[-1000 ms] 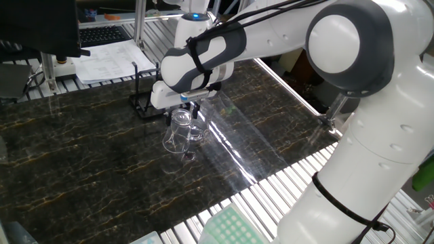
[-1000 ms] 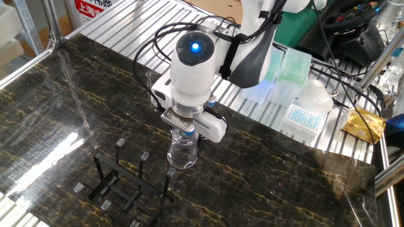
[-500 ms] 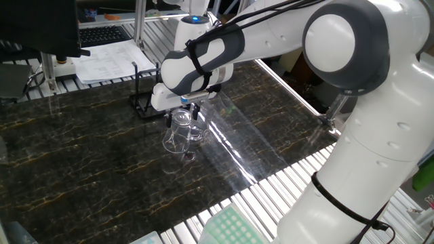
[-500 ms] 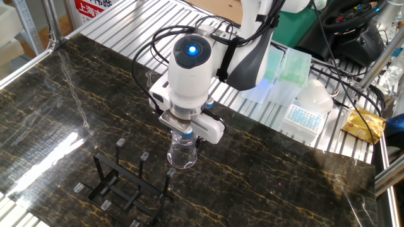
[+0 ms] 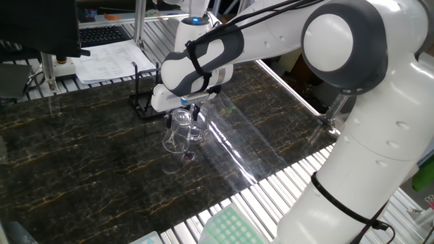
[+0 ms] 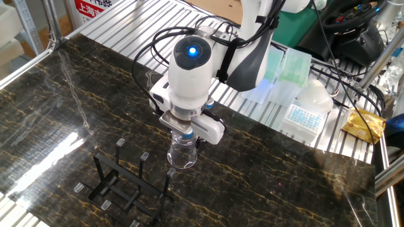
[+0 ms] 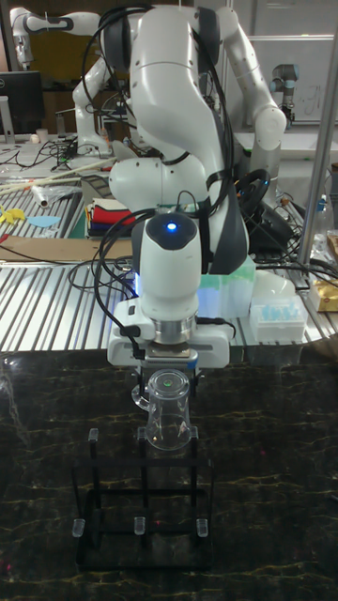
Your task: Put the cup on the cup rack
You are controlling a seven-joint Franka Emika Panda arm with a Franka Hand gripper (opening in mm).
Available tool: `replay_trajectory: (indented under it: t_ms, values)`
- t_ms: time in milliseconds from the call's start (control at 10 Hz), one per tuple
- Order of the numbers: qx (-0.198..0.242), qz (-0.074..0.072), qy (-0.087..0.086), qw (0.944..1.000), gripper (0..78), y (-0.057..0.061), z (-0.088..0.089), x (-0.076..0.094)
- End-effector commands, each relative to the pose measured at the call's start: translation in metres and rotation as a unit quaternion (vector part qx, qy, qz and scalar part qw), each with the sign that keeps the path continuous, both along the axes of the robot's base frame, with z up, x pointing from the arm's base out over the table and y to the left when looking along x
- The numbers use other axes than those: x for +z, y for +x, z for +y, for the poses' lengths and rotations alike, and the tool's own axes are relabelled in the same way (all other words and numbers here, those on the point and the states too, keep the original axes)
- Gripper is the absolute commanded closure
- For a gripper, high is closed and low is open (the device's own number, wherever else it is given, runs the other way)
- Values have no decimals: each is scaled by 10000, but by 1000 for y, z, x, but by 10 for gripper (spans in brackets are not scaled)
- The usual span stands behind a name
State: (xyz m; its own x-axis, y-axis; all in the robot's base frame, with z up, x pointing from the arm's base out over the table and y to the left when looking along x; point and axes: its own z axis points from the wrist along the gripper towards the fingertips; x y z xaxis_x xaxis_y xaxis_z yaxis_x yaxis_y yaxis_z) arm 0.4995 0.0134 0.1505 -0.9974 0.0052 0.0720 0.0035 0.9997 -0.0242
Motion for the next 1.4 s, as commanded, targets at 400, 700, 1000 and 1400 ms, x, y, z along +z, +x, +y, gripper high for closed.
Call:
replay_trajectory:
  t_ms: [400,700,1000,1400]
  values:
    - [63,16,19,10000,0,1,0,0]
    - [119,14,2,9999,0,1,0,-1]
    - [110,12,1,9999,0,1,0,-1]
    - [103,12,0,9999,764,1,0,-1]
